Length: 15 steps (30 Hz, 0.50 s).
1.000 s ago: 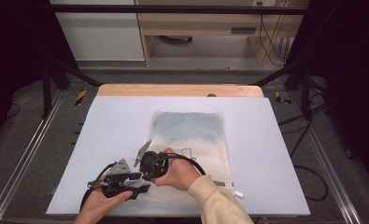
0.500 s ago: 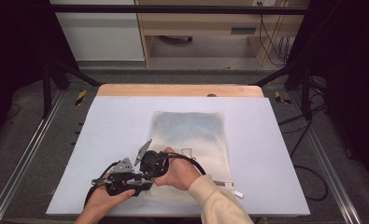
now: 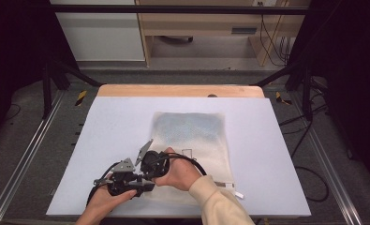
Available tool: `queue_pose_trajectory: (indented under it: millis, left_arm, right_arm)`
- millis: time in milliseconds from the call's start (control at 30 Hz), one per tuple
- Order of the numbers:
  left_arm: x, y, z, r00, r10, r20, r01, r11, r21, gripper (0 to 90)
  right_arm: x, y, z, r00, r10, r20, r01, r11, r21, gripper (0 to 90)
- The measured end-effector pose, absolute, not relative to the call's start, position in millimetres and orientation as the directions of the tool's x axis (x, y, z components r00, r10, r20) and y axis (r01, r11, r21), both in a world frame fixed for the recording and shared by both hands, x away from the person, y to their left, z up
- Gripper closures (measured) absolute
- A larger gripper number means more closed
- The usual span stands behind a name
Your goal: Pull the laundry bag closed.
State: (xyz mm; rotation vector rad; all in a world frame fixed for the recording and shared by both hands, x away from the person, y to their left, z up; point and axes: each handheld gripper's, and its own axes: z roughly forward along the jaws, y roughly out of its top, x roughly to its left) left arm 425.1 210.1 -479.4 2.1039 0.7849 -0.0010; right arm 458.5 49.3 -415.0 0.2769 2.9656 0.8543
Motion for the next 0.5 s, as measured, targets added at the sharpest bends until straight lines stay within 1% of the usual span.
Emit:
queue_pose_trajectory:
  millis: [133, 333, 500]
  left_arm:
    - [425.7, 207.5, -480.7, 0.804, 0.526, -0.277, 0.533, -0.432, 0.728, 50.6]
    - [428.8, 206.5, -482.5, 0.793, 0.523, -0.313, 0.554, -0.405, 0.727, 51.9]
    - [429.5, 204.2, -483.4, 0.793, 0.52, -0.316, 0.555, -0.407, 0.725, 52.2]
  right_arm:
    - [458.4, 49.1, -414.5, -0.983, 0.184, 0.01, 0.161, 0.831, 0.532, 81.9]
    - [458.6, 48.5, -413.7, -0.983, 0.185, 0.012, 0.163, 0.83, 0.534, 81.9]
    - [458.8, 48.0, -413.1, -0.982, 0.186, 0.014, 0.165, 0.829, 0.535, 81.9]
